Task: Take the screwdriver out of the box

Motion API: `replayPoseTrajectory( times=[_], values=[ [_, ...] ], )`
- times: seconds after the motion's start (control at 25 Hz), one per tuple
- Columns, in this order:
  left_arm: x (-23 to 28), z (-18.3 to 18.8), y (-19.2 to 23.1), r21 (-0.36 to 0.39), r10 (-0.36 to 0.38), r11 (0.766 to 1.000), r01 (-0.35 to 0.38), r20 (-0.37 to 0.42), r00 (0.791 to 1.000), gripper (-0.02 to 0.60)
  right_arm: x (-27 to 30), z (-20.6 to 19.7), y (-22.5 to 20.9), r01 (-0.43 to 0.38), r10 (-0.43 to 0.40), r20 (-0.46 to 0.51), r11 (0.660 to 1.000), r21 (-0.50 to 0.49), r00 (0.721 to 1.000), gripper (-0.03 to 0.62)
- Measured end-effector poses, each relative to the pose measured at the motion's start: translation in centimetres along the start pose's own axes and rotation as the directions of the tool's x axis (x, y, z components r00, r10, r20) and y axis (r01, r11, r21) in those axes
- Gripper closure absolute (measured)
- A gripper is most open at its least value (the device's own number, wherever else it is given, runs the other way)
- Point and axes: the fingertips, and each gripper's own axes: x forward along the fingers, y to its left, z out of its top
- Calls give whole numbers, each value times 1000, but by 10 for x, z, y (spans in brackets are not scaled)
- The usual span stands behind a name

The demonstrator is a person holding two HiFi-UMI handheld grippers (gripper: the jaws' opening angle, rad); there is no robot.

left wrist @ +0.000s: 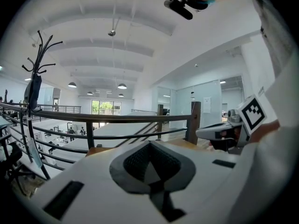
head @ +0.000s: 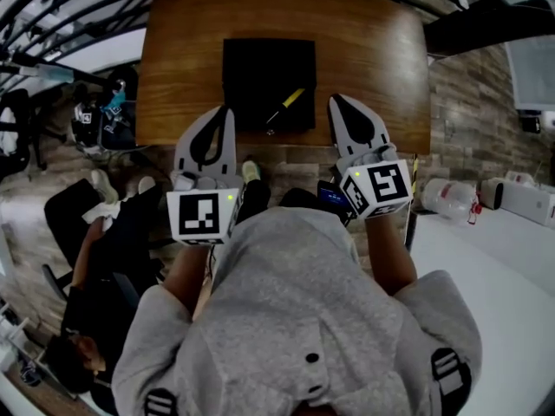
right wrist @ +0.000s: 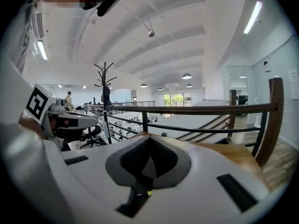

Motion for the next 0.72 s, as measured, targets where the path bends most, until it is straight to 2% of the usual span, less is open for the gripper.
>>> replayPoseTrajectory(
  times=[0.36, 0.72],
  values=[
    [18, -6, 1, 13, -19, 1000, 19, -20, 1000, 568, 14, 7, -19, 29, -29, 16, 1000, 3, 999, 579],
    [41, -14, -6, -4, -7, 1000, 7, -52, 999, 568, 32, 13, -43, 15, -15, 13, 1000, 0, 1000, 579]
  ],
)
